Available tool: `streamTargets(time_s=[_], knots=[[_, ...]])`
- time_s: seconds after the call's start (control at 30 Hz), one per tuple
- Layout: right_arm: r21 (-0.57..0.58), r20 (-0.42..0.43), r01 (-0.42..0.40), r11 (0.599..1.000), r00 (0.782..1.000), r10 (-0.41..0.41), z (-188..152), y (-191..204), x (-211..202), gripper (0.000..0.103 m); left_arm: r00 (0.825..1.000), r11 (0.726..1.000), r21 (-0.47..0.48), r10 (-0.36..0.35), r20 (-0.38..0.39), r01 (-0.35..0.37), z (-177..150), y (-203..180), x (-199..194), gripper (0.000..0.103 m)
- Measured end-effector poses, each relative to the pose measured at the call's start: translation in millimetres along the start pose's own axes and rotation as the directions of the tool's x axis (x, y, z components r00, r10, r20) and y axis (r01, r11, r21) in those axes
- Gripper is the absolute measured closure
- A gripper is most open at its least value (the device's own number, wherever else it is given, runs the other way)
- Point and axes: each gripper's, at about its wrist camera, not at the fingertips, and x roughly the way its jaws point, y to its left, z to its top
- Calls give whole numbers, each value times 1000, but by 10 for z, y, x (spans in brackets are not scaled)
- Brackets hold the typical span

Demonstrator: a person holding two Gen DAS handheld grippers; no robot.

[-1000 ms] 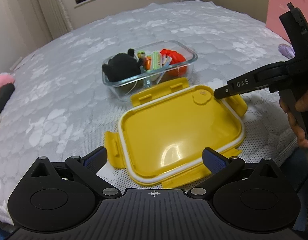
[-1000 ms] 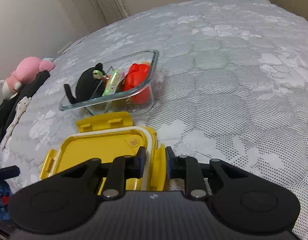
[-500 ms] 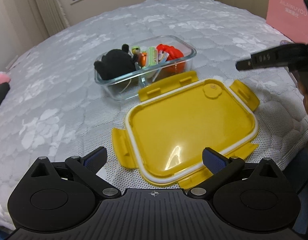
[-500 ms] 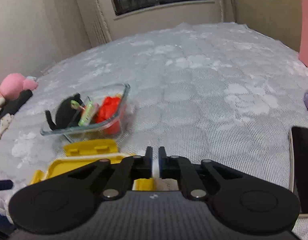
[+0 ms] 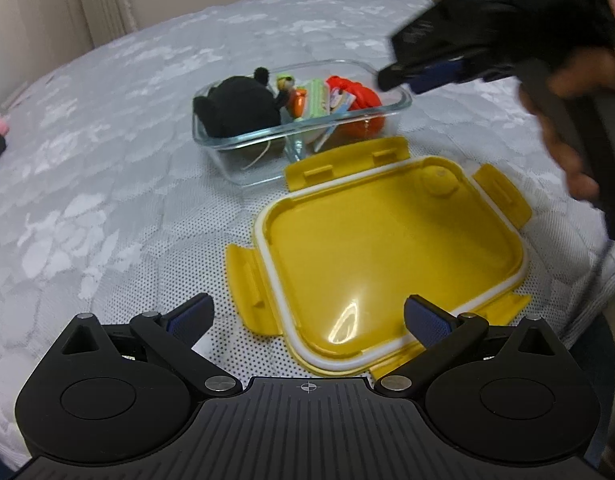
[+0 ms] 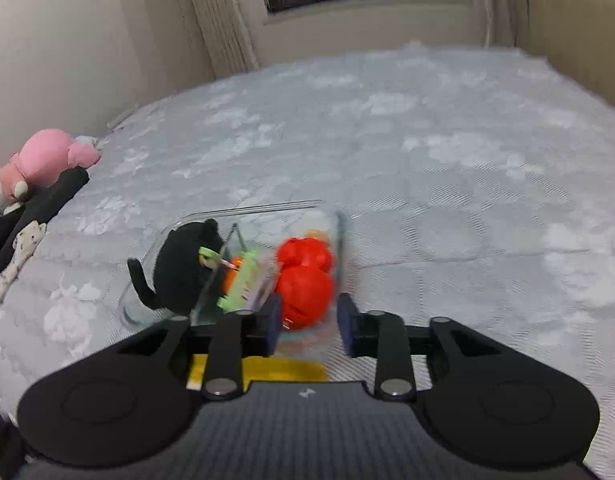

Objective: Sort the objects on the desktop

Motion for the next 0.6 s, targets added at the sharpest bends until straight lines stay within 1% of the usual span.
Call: streamTargets(time_s=[0.07, 0.13, 0.17, 0.23, 0.3, 0.33, 0.37, 0.47, 0.53, 0.6], knots=[[24, -23, 10, 1000, 1000, -10, 80, 53, 154, 63, 1000, 1000, -13, -9, 0, 9, -7, 42, -2, 0], [57, -44, 20, 998, 999, -17, 148, 92, 312, 63, 1000, 1000, -23, -18, 1, 18, -13, 80, -1, 0], [66, -46, 32, 997, 999, -29, 159, 105, 368, 54, 1000, 999, -28, -23, 2, 23, -15, 97, 0, 0], [63, -38, 69, 996, 997, -66, 169, 143, 466, 53, 1000, 999, -37, -31, 4, 31, -20, 125, 0, 0], [33, -19, 107, 994, 994, -107, 168, 187, 549, 55, 999, 998, -46, -38, 4, 39, -29, 148, 3, 0], [23, -13, 118, 993, 993, -118, 174, 196, 580, 59, 999, 998, -51, -42, 3, 43, -33, 158, 5, 0], [9, -9, 135, 991, 991, -135, 174, 206, 609, 65, 999, 997, -55, -45, 2, 45, -37, 164, 9, 0], [-58, -14, 146, 988, 989, -147, 165, 254, 654, 65, 999, 997, -64, -51, -2, 51, -52, 183, 12, 0], [-70, -21, 151, 986, 988, -152, 163, 273, 634, 66, 999, 996, -69, -53, -2, 53, -61, 194, 6, 0], [-68, -26, 143, 987, 989, -145, 169, 278, 594, 71, 999, 996, -73, -54, 0, 54, -67, 202, -5, 0]])
